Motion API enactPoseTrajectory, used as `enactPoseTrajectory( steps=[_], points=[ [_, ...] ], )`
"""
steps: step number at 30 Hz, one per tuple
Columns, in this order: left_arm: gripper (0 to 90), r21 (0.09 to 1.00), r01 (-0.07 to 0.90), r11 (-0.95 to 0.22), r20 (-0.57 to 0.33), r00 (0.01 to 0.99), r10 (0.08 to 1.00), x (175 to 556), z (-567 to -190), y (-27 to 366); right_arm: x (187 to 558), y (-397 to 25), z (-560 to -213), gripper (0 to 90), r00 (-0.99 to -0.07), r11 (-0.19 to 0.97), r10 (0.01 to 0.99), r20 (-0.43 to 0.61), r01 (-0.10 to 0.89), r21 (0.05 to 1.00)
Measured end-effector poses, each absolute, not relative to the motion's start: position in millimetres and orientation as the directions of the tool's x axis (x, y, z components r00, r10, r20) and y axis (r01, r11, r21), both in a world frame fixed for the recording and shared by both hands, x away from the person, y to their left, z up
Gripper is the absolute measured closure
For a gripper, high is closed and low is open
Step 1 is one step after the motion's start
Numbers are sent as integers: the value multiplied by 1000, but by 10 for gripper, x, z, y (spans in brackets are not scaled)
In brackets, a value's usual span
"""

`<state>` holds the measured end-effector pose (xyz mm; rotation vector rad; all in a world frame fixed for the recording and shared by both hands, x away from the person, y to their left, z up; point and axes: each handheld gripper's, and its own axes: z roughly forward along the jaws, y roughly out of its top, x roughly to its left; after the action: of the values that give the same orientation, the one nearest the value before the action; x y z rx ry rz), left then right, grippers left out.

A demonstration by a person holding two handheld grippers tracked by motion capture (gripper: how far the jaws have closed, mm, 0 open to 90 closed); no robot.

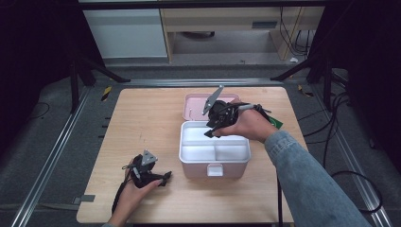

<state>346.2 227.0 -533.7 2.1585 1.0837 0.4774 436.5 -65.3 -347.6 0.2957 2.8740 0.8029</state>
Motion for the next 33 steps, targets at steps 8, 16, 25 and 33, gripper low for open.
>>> enactPoseTrajectory(
  steps=[8, 16, 25, 33],
  points=[
    [15, 704, 564, -431, 24, 588, 809, 3458, -5339, 2273, 4359, -565, -3554, 654, -982, 878, 171, -80, 115, 464],
    [15, 702, 566, -432, 24, 588, 809, 3454, -5337, 2275, 4382, -511, -3626, 674, -988, 898, 136, -68, 94, 430],
    [15, 704, 564, -432, 25, 589, 808, 3446, -5338, 2282, 4429, -470, -3659, 702, -992, 907, 108, -69, 70, 415],
    [16, 704, 563, -434, 25, 590, 807, 3445, -5338, 2284, 4463, -443, -3745, 725, -995, 924, 76, -60, 48, 380]
  ],
)
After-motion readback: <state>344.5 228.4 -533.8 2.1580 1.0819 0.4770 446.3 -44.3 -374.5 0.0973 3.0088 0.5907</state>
